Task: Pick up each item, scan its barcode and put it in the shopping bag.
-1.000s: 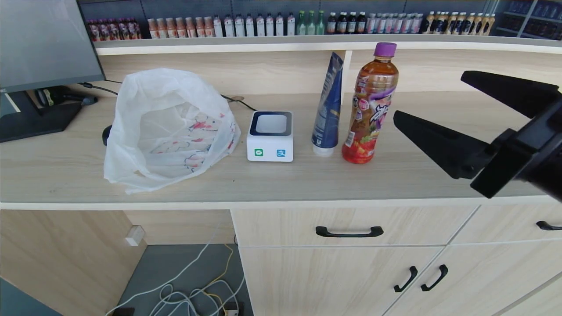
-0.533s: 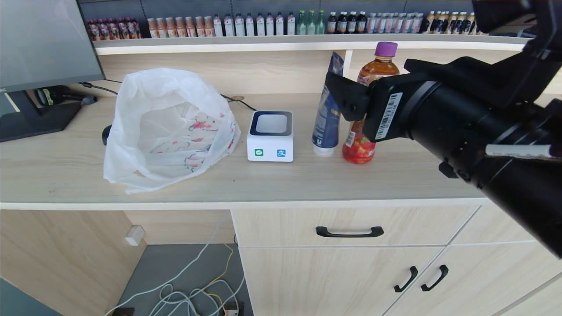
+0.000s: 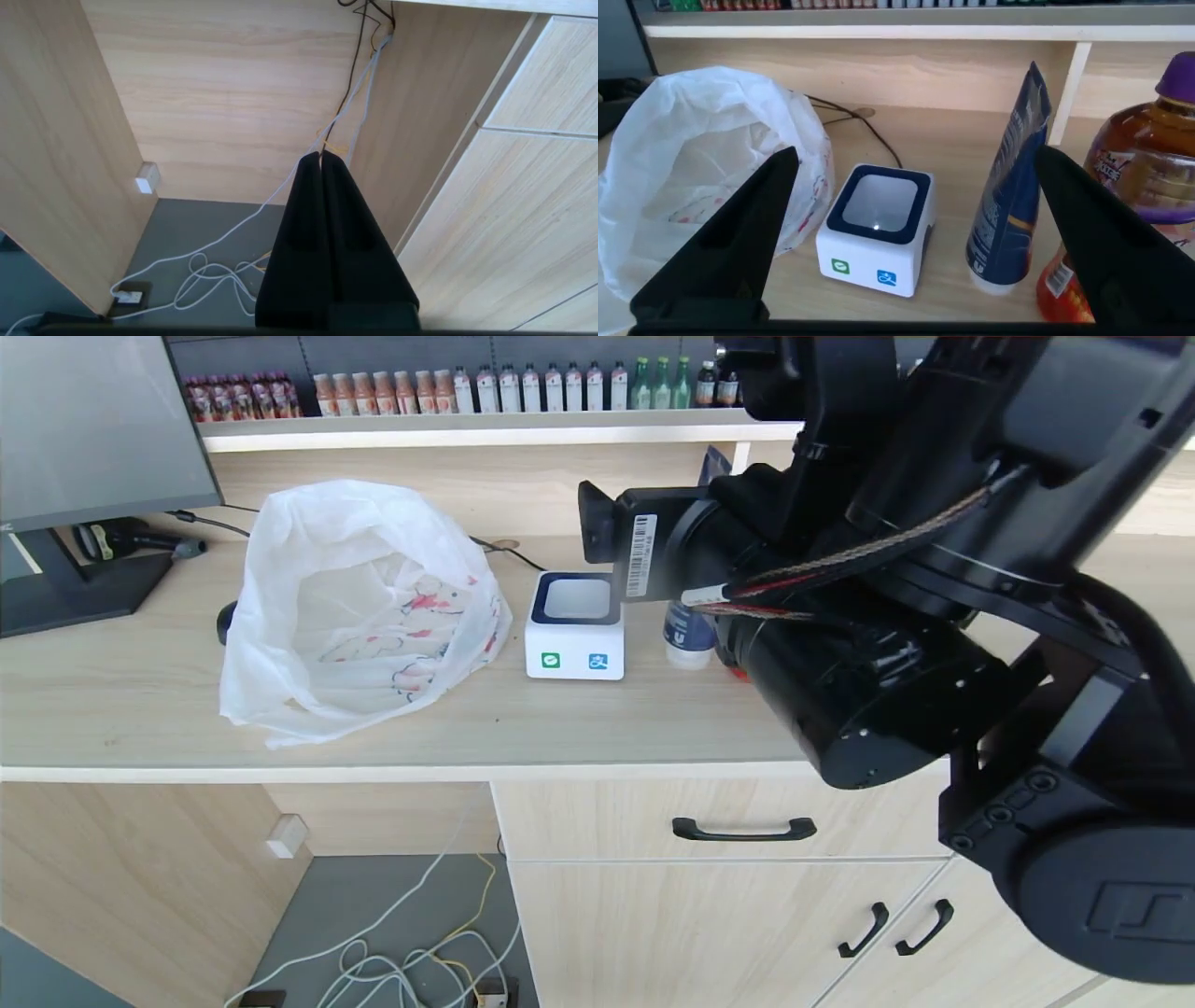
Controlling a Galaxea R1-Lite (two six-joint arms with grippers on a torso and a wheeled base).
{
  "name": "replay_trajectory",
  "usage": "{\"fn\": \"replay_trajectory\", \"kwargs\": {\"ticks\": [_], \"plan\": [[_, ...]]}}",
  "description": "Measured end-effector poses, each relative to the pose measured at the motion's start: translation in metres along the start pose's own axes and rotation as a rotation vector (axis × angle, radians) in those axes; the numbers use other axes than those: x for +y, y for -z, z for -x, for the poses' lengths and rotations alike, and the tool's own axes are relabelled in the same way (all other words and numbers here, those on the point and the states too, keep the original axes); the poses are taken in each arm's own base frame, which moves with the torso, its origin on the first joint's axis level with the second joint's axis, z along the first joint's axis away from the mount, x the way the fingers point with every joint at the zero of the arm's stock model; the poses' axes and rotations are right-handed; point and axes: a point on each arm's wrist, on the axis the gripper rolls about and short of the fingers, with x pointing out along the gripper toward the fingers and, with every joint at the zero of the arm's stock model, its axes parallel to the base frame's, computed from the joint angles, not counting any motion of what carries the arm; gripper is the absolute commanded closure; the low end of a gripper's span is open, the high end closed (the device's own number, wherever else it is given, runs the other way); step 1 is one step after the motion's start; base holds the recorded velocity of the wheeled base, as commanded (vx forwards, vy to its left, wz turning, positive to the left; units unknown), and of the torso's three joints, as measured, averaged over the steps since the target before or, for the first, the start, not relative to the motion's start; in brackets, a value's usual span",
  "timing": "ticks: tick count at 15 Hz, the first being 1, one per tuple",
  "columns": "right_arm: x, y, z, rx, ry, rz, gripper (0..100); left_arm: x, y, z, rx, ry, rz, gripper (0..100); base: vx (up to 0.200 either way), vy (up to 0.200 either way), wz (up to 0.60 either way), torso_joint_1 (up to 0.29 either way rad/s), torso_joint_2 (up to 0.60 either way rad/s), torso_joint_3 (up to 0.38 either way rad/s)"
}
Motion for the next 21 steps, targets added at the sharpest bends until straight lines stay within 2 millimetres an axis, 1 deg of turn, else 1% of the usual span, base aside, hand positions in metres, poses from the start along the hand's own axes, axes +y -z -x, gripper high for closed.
{"fn": "replay_trajectory", "kwargs": {"ticks": [2, 7, 12, 16, 21], "plan": [[0.003, 0.006, -0.008, 0.008, 0.003, 0.02, 0, 0.0, 0.0, 0.0, 0.0, 0.0, 0.0, 100, 0.0, 0.0, 0.0, 0.0, 0.0, 0.0], [-0.013, 0.018, -0.03, 0.01, 0.026, 0.058, 0, 0.0, 0.0, 0.0, 0.0, 0.0, 0.0, 100, 0.0, 0.0, 0.0, 0.0, 0.0, 0.0], [-0.014, 0.025, -0.04, 0.014, 0.04, 0.081, 0, 0.0, 0.0, 0.0, 0.0, 0.0, 0.0, 100, 0.0, 0.0, 0.0, 0.0, 0.0, 0.0], [-0.02, 0.029, -0.047, 0.018, 0.062, 0.089, 0, 0.0, 0.0, 0.0, 0.0, 0.0, 0.0, 100, 0.0, 0.0, 0.0, 0.0, 0.0, 0.0], [-0.021, 0.03, -0.048, 0.019, 0.066, 0.09, 0, 0.0, 0.0, 0.0, 0.0, 0.0, 0.0, 100, 0.0, 0.0, 0.0, 0.0, 0.0, 0.0]]}}
